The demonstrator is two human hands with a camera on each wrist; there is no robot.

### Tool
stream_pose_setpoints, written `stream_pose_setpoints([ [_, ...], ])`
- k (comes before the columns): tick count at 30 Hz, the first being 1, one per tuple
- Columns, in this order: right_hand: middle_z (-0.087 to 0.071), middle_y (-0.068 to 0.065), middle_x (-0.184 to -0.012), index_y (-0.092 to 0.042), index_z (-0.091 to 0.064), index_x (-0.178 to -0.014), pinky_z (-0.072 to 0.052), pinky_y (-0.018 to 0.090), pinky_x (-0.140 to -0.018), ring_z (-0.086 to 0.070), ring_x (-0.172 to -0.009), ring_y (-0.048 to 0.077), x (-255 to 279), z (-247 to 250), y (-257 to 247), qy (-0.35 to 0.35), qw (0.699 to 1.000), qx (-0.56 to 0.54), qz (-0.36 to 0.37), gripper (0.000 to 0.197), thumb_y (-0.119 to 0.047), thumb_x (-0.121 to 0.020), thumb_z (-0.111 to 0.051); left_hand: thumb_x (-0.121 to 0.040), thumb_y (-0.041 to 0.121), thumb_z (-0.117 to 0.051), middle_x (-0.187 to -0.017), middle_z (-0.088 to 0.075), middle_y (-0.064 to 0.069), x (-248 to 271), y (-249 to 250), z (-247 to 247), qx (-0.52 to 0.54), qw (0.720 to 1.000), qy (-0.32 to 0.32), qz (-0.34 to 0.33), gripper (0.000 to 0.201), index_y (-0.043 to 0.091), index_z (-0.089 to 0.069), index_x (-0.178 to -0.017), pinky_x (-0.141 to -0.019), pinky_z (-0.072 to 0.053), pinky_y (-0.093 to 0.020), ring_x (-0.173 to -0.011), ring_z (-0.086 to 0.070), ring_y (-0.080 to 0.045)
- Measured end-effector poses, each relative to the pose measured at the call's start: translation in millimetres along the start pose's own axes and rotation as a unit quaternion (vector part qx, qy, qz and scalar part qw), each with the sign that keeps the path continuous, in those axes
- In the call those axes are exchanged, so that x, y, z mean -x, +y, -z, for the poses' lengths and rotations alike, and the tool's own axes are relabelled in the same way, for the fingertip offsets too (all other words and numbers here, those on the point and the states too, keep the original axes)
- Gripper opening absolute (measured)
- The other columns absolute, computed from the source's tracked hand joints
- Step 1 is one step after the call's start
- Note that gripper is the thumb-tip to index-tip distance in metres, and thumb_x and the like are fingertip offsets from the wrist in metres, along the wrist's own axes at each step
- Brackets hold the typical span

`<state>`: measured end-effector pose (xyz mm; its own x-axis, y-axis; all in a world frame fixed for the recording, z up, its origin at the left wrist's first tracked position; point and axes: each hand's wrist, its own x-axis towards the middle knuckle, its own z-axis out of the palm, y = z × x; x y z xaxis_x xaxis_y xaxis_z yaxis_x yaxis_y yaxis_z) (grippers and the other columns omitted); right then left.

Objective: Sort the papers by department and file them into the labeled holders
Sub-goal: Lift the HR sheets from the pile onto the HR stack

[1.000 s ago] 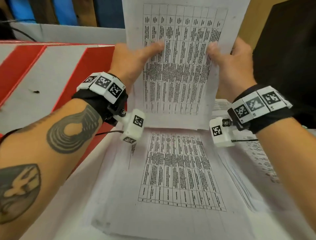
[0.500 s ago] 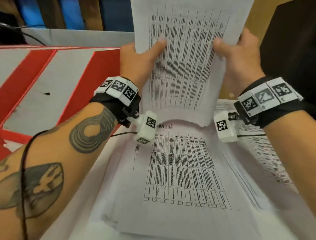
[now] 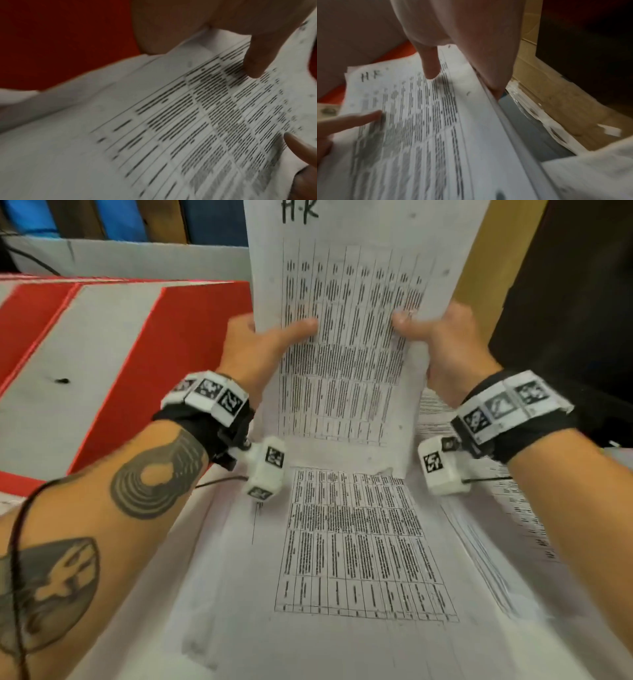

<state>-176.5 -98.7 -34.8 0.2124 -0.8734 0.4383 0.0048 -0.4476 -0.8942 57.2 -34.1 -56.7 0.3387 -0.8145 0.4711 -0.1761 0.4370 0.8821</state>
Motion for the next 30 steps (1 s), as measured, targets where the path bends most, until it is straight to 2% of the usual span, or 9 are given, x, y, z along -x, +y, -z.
stream_pose_setpoints([
  [2,-0.075,-0.007,-0.121,-0.016,-0.067,-0.129,-0.050,0.050,-0.108,-0.070,-0.116,0.014,7.7,-1.2,21.7,-0.014,0.999,0.021,-0.030,0.043,-0.012,-0.088,-0.078,-0.082,0.024,-0.086,-0.103,-0.079,0.012,7.0,-19.7,-0.1,0.006,1.000,0.000,0.030,0.024,0.024,-0.076,-0.104,-0.090,-0.054,-0.028,-0.097,-0.073,0.000],
  [5,-0.077,-0.005,-0.117,-0.014,-0.068,-0.126,-0.054,0.050,-0.105,-0.072,-0.112,0.016,8.3,-1.7,34.3,0.025,0.999,0.019,-0.032,0.042,-0.009,-0.086,-0.080,-0.084,0.022,-0.084,-0.098,-0.079,0.014,7.7,-22.4,-4.7,0.004,0.999,0.003,0.036,0.019,0.027,-0.075,-0.099,-0.081,-0.053,-0.019,-0.092,-0.073,0.003],
  [9,-0.076,-0.004,-0.115,-0.012,-0.067,-0.126,-0.059,0.042,-0.098,-0.073,-0.106,0.013,-4.6,-1.4,6.5,0.074,0.997,0.025,0.017,0.042,-0.011,-0.087,-0.080,-0.087,0.022,-0.081,-0.090,-0.075,0.016,-8.6,10.0,-13.2,-0.021,0.999,0.026,-0.014,0.015,0.028,-0.070,-0.095,-0.068,-0.052,-0.009,-0.081,-0.071,0.009],
  [15,-0.074,-0.006,-0.116,-0.011,-0.064,-0.126,-0.061,0.027,-0.088,-0.073,-0.103,0.005,-0.7,-3.0,-30.4,0.088,0.989,0.044,0.108,0.040,-0.011,-0.088,-0.077,-0.088,0.027,-0.078,-0.095,-0.075,0.011,-14.1,45.3,-19.4,-0.056,0.996,0.061,-0.044,0.020,0.021,-0.072,-0.107,-0.063,-0.055,-0.013,-0.076,-0.069,0.012],
  [18,-0.075,0.000,-0.119,-0.008,-0.064,-0.130,-0.060,0.036,-0.095,-0.073,-0.108,0.012,12.6,0.7,-12.8,0.060,0.996,0.007,0.064,0.047,-0.006,-0.085,-0.079,-0.082,0.030,-0.084,-0.102,-0.079,0.008,1.6,22.5,-9.5,-0.047,0.998,0.034,-0.018,0.032,0.016,-0.076,-0.110,-0.077,-0.060,-0.021,-0.091,-0.074,-0.003],
  [21,-0.076,-0.003,-0.117,-0.010,-0.067,-0.128,-0.060,0.036,-0.095,-0.074,-0.105,0.010,23.6,1.0,9.1,0.067,0.997,0.010,0.023,0.042,-0.006,-0.088,-0.078,-0.069,0.046,-0.092,-0.110,-0.076,-0.017,19.4,-2.7,-0.6,-0.034,0.999,0.037,0.003,0.067,-0.007,-0.073,-0.107,-0.092,-0.060,-0.053,-0.098,-0.075,-0.031],
  [22,-0.076,-0.003,-0.115,-0.011,-0.068,-0.127,-0.061,0.035,-0.094,-0.074,-0.103,0.009,24.4,0.4,12.0,0.072,0.997,0.006,0.021,0.039,-0.006,-0.089,-0.077,-0.070,0.044,-0.092,-0.110,-0.076,-0.019,20.4,-7.0,1.6,-0.023,0.999,0.042,-0.003,0.064,-0.008,-0.074,-0.104,-0.092,-0.058,-0.056,-0.097,-0.075,-0.029],
  [25,-0.076,-0.004,-0.115,-0.015,-0.067,-0.123,-0.061,0.035,-0.094,-0.074,-0.104,0.009,21.4,-2.5,2.9,0.079,0.996,-0.009,0.050,0.033,-0.006,-0.092,-0.073,-0.086,0.023,-0.082,-0.107,-0.079,-0.004,15.6,3.0,-1.7,0.004,0.999,0.034,-0.021,0.030,0.003,-0.077,-0.108,-0.091,-0.061,-0.042,-0.100,-0.076,-0.017],
  [30,-0.073,0.000,-0.123,-0.009,-0.058,-0.131,-0.058,0.039,-0.098,-0.071,-0.113,0.014,15.0,-2.4,-5.8,0.074,0.993,-0.024,0.087,0.056,-0.015,-0.081,-0.082,-0.082,0.029,-0.083,-0.108,-0.079,-0.003,8.6,20.3,-11.1,0.025,0.999,0.027,-0.016,0.035,0.009,-0.074,-0.110,-0.093,-0.060,-0.045,-0.102,-0.075,-0.019],
])
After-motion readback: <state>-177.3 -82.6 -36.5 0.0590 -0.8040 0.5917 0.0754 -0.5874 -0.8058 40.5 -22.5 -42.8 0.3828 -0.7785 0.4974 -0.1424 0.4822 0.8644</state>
